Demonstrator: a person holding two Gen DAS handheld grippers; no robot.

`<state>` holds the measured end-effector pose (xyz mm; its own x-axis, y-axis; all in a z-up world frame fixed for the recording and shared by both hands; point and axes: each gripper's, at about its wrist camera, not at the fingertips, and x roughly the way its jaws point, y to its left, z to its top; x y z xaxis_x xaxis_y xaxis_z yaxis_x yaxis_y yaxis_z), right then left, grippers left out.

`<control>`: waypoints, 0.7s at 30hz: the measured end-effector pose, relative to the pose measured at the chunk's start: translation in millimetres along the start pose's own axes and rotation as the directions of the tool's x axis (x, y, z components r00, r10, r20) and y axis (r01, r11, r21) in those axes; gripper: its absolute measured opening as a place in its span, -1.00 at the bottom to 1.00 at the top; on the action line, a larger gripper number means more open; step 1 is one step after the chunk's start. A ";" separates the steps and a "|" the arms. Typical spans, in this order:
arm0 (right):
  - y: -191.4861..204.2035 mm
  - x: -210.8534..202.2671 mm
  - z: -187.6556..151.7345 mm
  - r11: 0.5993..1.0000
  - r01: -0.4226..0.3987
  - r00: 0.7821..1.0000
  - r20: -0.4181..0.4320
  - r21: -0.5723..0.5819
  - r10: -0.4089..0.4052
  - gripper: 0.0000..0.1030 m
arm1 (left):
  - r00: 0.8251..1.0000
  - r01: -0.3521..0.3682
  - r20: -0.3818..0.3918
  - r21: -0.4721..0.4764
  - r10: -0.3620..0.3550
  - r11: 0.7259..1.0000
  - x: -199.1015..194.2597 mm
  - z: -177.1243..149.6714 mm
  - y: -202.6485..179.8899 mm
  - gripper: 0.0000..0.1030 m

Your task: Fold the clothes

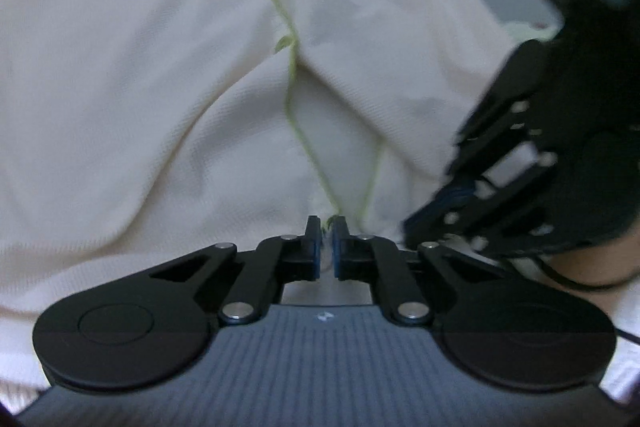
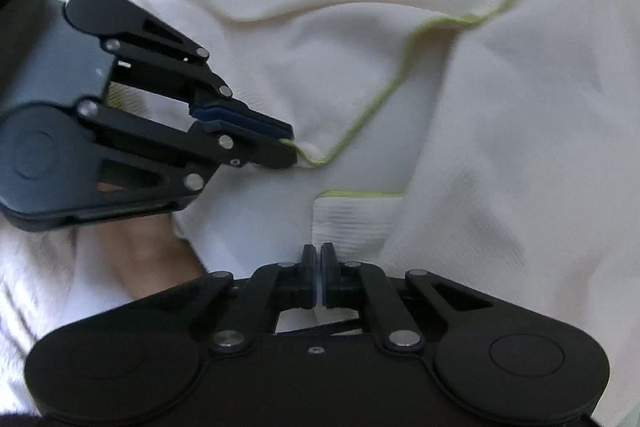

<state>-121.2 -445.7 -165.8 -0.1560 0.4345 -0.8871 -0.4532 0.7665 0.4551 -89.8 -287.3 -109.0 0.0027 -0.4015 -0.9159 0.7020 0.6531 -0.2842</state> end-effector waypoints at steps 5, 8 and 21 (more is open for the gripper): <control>-5.1 -37.3 -2.8 0.972 -0.236 0.968 0.079 -0.018 0.237 -0.92 | 0.988 0.116 0.107 -0.022 -0.113 0.993 -50.0 -8.3 6.1 -0.90; -8.4 -45.0 -7.3 0.948 -0.318 0.942 0.106 -0.015 0.317 -0.91 | 0.972 0.188 0.151 -0.034 -0.181 0.982 -63.5 -12.9 2.0 -0.90; 48.2 -17.7 -22.5 0.915 -0.377 0.923 0.016 -0.145 0.383 -0.95 | 0.963 0.267 0.052 -0.117 -0.263 0.957 -25.3 -25.7 -21.4 -0.92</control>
<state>-160.0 -427.0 -130.0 -0.3040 0.7026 -0.6434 -0.4825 0.4688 0.7399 -123.2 -274.6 -87.1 -0.1447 -0.5919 -0.7929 0.5891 0.5924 -0.5496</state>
